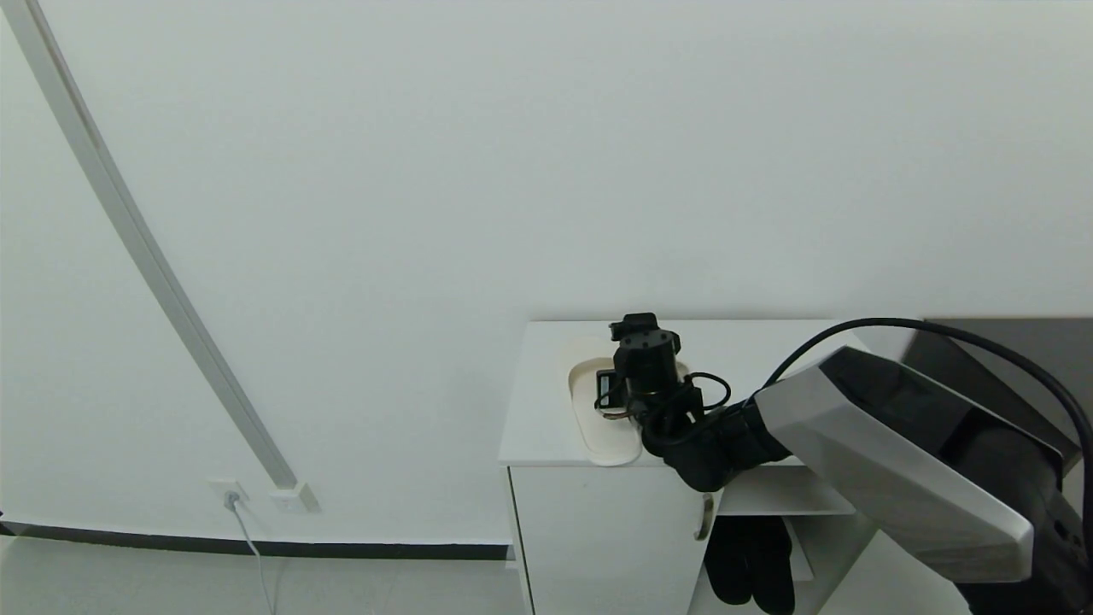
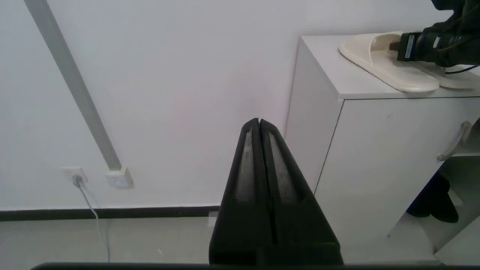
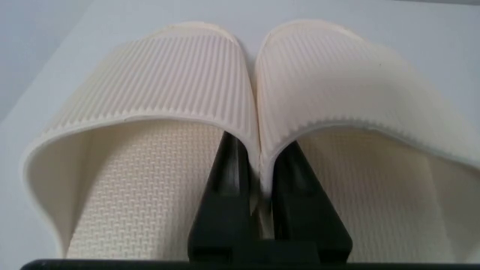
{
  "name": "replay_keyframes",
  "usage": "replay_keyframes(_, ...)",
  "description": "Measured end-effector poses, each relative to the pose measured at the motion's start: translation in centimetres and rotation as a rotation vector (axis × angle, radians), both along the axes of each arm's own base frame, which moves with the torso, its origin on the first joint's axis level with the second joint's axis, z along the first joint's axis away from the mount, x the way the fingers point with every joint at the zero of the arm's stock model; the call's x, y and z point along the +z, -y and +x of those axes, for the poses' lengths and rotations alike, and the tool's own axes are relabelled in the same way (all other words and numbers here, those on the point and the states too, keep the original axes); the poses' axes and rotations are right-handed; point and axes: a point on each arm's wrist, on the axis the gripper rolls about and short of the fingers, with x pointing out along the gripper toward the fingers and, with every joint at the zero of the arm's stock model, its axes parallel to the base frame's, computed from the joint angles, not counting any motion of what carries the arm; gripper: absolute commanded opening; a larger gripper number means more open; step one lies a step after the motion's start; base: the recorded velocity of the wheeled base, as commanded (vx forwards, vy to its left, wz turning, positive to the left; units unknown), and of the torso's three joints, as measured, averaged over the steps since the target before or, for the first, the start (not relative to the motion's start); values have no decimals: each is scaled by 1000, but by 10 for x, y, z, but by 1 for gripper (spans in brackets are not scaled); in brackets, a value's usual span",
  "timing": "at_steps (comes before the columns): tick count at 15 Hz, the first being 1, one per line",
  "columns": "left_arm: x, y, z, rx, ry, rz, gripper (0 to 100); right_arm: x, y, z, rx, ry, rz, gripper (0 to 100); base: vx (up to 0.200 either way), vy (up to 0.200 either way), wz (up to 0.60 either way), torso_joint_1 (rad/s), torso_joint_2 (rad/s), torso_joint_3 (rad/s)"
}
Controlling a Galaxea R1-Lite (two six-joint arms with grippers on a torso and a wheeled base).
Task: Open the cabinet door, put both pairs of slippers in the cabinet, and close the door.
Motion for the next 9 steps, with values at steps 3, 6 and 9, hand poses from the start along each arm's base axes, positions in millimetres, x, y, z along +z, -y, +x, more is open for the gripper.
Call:
replay_keyframes(3,0,0,0,1,0,0,0,9,4,-10,5,-8,-7,0,0,0,0,0,0,0)
replay_keyframes(6,0,0,0,0,0,0,0,24,20,-36,22,-19,-12,0,0,0,0,0,0,0)
replay_keyframes(9,0,0,0,0,0,0,0,41,39,-72,61,-30,-14,0,0,0,0,0,0,0)
